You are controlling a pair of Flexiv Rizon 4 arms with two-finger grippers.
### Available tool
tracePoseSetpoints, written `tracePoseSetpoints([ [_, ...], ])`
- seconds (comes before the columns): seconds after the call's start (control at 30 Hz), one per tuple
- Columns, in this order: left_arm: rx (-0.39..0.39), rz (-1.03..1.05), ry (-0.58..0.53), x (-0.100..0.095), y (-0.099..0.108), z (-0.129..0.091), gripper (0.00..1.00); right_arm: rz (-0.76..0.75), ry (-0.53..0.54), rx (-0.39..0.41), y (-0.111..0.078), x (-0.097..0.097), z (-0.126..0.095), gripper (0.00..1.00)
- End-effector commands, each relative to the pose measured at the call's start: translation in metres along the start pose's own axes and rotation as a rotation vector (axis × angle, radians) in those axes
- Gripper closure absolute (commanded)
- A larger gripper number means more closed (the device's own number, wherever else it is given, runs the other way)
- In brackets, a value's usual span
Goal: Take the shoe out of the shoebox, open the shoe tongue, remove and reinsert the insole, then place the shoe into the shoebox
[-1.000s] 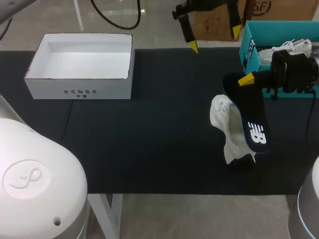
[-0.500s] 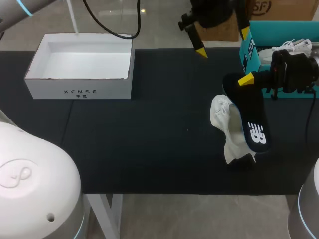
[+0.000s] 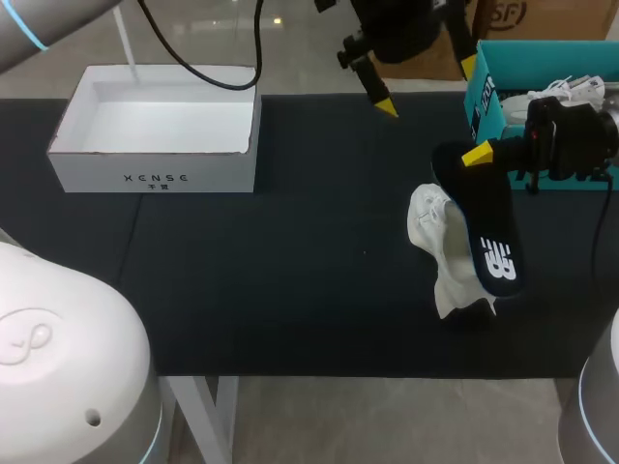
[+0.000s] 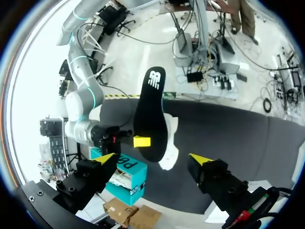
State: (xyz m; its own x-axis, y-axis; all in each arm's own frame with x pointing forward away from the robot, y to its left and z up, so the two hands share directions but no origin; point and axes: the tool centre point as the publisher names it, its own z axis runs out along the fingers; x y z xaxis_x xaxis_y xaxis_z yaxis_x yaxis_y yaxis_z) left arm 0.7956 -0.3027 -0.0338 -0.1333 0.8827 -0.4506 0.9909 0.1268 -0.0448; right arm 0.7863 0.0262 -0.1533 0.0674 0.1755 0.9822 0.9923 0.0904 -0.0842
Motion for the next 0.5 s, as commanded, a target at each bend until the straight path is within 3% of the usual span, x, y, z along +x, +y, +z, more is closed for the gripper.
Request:
tracePoseSetpoints([
  [0.03, -0.040, 0.011, -0.161, 0.006, -0.001, -0.002, 0.00, 0.001, -0.004, -0.001, -0.001, 0.000, 0.000, 1.00],
  [0.1, -0.097, 0.064, -0.276, 0.015, -0.006, 0.002, 0.00, 0.001, -0.004, -0.001, -0.001, 0.000, 0.000, 1.00],
  [0.23, -0.107, 0.070, -0.611, 0.042, -0.014, 0.012, 0.00, 0.001, -0.004, -0.001, -0.001, 0.000, 0.000, 1.00],
  [0.5, -0.094, 0.068, -0.793, 0.078, -0.023, 0.032, 0.00, 0.001, -0.004, -0.001, -0.001, 0.000, 0.000, 1.00],
])
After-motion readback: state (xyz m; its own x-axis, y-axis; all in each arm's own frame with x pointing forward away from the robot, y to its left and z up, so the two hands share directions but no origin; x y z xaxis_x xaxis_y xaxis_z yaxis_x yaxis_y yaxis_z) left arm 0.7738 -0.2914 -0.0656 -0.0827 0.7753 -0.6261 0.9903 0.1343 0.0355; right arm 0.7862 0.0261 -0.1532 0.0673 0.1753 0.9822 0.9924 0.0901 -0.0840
